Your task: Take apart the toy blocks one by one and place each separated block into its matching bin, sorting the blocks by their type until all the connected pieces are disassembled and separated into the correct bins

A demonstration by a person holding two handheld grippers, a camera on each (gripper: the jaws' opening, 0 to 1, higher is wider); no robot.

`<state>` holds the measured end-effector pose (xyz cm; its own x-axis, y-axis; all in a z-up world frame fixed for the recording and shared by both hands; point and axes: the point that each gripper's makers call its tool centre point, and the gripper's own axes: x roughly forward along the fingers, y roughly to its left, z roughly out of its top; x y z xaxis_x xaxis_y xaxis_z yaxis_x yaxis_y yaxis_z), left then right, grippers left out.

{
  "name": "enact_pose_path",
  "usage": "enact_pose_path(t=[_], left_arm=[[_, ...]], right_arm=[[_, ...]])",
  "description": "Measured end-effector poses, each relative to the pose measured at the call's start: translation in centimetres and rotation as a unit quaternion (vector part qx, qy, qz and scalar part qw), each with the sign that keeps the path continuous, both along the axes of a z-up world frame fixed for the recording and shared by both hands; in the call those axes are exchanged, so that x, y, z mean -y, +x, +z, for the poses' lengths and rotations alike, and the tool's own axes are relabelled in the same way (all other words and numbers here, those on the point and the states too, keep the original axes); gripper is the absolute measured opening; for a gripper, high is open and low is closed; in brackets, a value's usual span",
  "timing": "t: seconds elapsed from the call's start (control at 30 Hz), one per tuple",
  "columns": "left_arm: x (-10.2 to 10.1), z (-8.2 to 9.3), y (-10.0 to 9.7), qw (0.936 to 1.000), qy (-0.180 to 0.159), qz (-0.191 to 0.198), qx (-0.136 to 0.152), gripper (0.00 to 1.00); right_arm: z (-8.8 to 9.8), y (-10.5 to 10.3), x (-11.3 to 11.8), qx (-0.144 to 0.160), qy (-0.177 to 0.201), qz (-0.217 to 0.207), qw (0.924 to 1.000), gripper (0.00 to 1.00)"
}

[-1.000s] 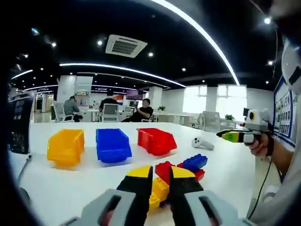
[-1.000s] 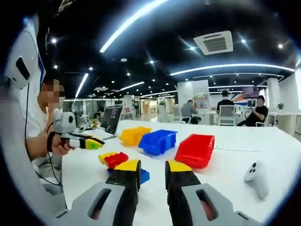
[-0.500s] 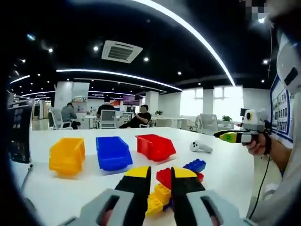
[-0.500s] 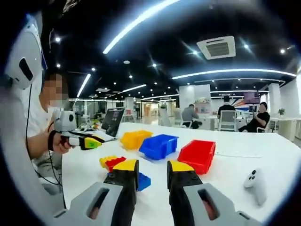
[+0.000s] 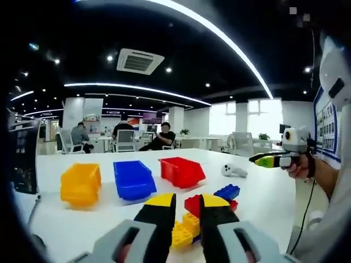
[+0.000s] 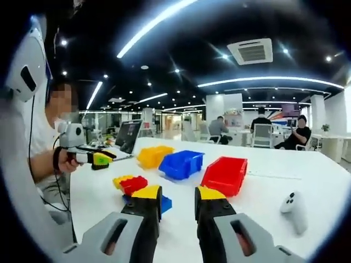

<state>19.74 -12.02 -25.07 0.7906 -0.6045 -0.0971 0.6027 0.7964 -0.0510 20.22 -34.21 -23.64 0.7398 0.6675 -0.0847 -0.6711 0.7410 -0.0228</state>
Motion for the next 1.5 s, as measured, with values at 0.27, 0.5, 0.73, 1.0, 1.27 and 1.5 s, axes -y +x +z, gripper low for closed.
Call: enact_pose_path(t=[0.27,0.5,0.73,1.0,1.27,1.5], left_arm=[[0.6,-0.8,0.0,0.9998,0.013,-0.009,-0.013,0.19],[1.7,-0.7,0.6,0.9995,0.014,-0.022,-0.017,0.19],[4.1,-0.8,1.6,0.9974,0.022,-0.064,-0.023,0.19],[6.9,-0.9,4.7,0.9972,0.042,-0.060,-0.017,0.22],[6.9,-4.4,5.5,0.9923,0.103,-0.042,-0.056,0.13],[8.2,-3.7,5.4,0.9957,0.068,-0.049,-0.037,0.05]], right_arm=[[0.1,-0.2,0.4,-0.001,0.003,-0.001,1.0000,0.25],[-0.5,-0.3,-0.4,-0.012,-0.015,0.028,0.9994,0.26],[-0.9,0.4,-2.2,-0.018,-0.065,0.077,0.9947,0.28],[-3.6,3.0,-2.0,-0.217,0.153,0.007,0.9642,0.30],[-6.2,2.8,-2.9,-0.309,0.261,-0.026,0.9143,0.33],[-7.6,2.4,-4.5,-0.361,0.288,-0.023,0.8867,0.33]])
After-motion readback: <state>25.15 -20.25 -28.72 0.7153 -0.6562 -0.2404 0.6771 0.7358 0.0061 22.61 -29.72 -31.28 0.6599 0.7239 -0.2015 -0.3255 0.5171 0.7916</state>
